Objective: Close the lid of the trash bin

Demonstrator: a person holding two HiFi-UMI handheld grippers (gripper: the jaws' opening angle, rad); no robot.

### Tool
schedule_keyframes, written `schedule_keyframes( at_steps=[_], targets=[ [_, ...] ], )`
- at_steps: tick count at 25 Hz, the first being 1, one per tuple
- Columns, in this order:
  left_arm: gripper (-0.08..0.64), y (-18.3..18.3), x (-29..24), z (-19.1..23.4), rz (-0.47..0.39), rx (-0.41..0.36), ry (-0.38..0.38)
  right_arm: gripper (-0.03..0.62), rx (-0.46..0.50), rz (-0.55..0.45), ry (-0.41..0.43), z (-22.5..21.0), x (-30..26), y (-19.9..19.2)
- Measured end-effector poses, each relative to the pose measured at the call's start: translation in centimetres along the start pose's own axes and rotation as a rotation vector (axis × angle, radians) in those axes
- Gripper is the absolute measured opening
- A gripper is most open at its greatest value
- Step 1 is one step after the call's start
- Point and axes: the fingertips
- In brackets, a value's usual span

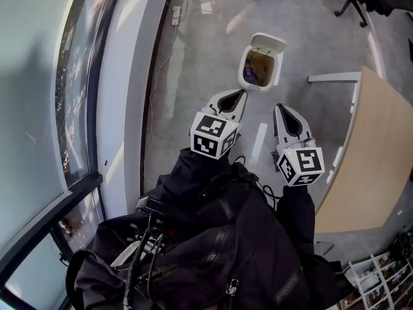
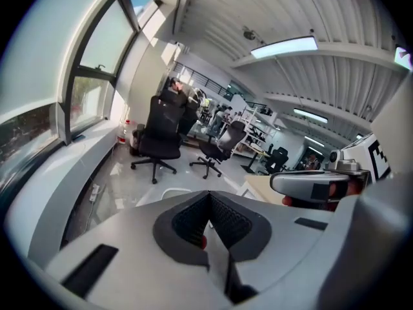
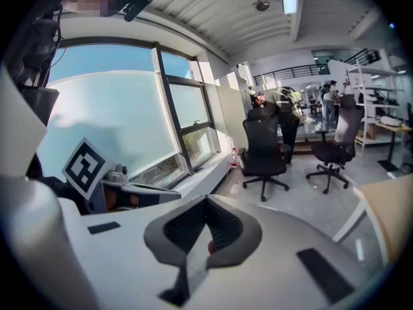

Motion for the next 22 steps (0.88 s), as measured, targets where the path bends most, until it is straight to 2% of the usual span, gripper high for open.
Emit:
schedule_keyframes(
  at_steps=[6, 11, 16, 18, 22],
  targets=[
    [0.002, -2.4, -3.6, 2.3, 0.077, 0.015, 0.003, 0.005, -0.077, 0.025, 0.027, -1.7, -4.1, -2.1],
    [0.002, -4.8, -6.9, 4.4, 0.099, 0.008, 0.060, 0.005, -0.080, 0.073, 0.105, -3.2, -7.6, -5.7],
    [0.002, -10.7, -9.6, 6.6, 0.156, 0.065, 0.105, 0.005, -0.127, 0.148, 0.094, -6.2, -12.1, -11.5],
    [0.002, -13.5, -10.2, 7.6, 0.189, 0.099, 0.125, 0.005, -0.155, 0.163, 0.104, -6.7, -13.8, -13.0],
    [0.002, -18.7, -11.5, 9.1, 0.250, 0.159, 0.156, 0.005, -0.148, 0.218, 0.130, -6.6, -17.0, -16.8]
  ],
)
Point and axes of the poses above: the fingertips, and each gripper's own axes: x backward along the fingers, z to its left, y out of its top, and after that the axes turned 15 degrees about z, right-handed
